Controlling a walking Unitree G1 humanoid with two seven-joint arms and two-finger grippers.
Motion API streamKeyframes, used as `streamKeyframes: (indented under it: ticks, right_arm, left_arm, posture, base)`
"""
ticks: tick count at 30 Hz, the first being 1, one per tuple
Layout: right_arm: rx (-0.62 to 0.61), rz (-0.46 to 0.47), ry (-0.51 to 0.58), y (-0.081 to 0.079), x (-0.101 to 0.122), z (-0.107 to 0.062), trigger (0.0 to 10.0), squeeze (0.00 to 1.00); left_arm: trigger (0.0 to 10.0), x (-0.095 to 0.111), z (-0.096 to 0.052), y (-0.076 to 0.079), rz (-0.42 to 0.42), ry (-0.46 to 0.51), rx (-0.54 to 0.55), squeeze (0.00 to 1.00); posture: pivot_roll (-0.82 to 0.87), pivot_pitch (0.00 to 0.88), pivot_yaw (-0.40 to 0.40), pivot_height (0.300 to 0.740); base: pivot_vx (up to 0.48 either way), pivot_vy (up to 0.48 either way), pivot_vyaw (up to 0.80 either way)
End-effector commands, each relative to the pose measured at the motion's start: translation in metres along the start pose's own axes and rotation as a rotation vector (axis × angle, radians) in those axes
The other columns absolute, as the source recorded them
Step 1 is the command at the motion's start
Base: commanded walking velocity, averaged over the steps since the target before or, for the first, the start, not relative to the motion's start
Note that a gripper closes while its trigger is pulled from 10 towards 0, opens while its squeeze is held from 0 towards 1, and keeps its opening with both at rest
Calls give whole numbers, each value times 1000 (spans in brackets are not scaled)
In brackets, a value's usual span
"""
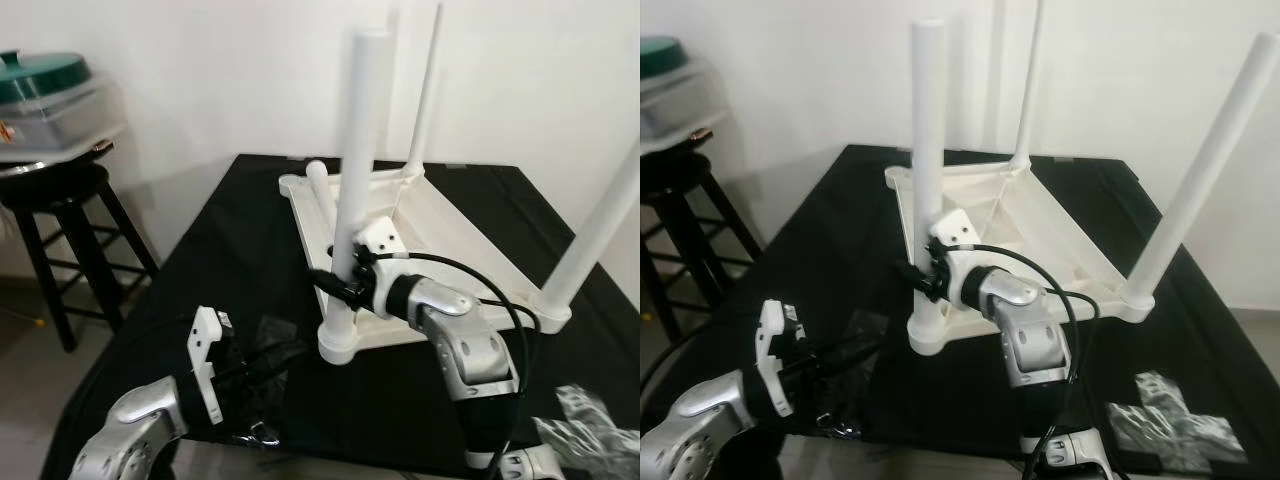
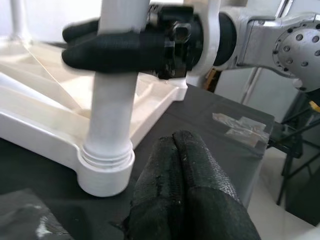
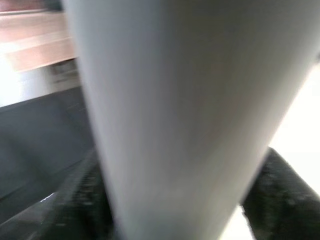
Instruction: Building children table
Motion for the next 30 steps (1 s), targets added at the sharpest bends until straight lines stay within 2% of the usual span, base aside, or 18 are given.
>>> streamKeyframes:
  ticks: [1,2,3,5,6,9,13,15,18,19,20,30]
  right_arm:
    - [223,-47,52,-16,23,-5,10000,1000]
    - [350,-114,90,-21,35,-14,10000,1000]
    - [350,-114,90,-21,35,-14,10000,1000]
    - [494,-139,59,-16,37,-25,10000,1000]
    - [530,-132,11,-10,33,-26,10000,0]
    - [569,-130,-41,-3,33,-25,10000,0]
    - [579,-132,-51,-1,34,-24,10000,0]
    - [565,-123,-66,4,43,-13,10000,0]
    - [565,-123,-66,4,43,-13,10000,0]
    - [567,-112,-77,5,44,-9,4549,0]
    - [576,-104,-99,4,43,-7,0,0]
    - [606,-90,-129,5,38,-8,0,0]
  left_arm:
    - [10000,-1,0,0,-4,-11,-13,0]
    - [10000,-2,0,0,-6,-13,-17,0]
    - [10000,-2,0,0,-6,-13,-17,0]
    - [10000,-3,0,-1,-9,-15,-18,0]
    - [10000,-3,0,-1,-7,-19,-17,0]
    - [10000,-4,0,-2,-4,-24,-14,0]
    - [10000,-4,0,-2,-3,-26,-13,0]
    - [10000,-5,-1,-1,-3,-28,-12,0]
    - [10000,-5,-1,-1,-3,-28,-12,0]
    - [10000,-5,-1,-1,-3,-30,-12,0]
    - [10000,-4,-2,0,-3,-31,-13,0]
    - [10000,-4,-2,2,-7,-33,-16,0]
  posture:
    - [-59,0,-49,740]
    - [-55,0,-47,740]
    - [-55,0,-47,740]
    - [-50,0,-41,740]
    - [-38,0,-37,740]
    - [-28,0,-38,740]
    - [-28,0,-38,740]
    - [-10,0,-35,740]
    - [-10,0,-35,740]
    - [-2,0,-34,740]
    - [3,0,-34,740]
    - [4,0,-35,740]
  base:
    - [0,0,0]
    - [0,0,0]
    - [0,0,0]
    - [0,0,0]
    - [0,0,0]
    - [0,0,0]
    - [0,0,0]
    - [0,0,0]
    - [0,0,0]
    - [0,0,0]
    - [0,0,0]
    - [0,0,0]
Point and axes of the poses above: a point about 5 cm out from each wrist's last joint towards the gripper, its own z axis pointing out of the wrist towards the gripper, its own x axis along the axis of the wrist's last joint, y = z × x, the point moved 6 cm from there along z, pointing out of the wrist towards the gripper, and after that the axes turned 10 degrees about z, right-handed, at the moved point
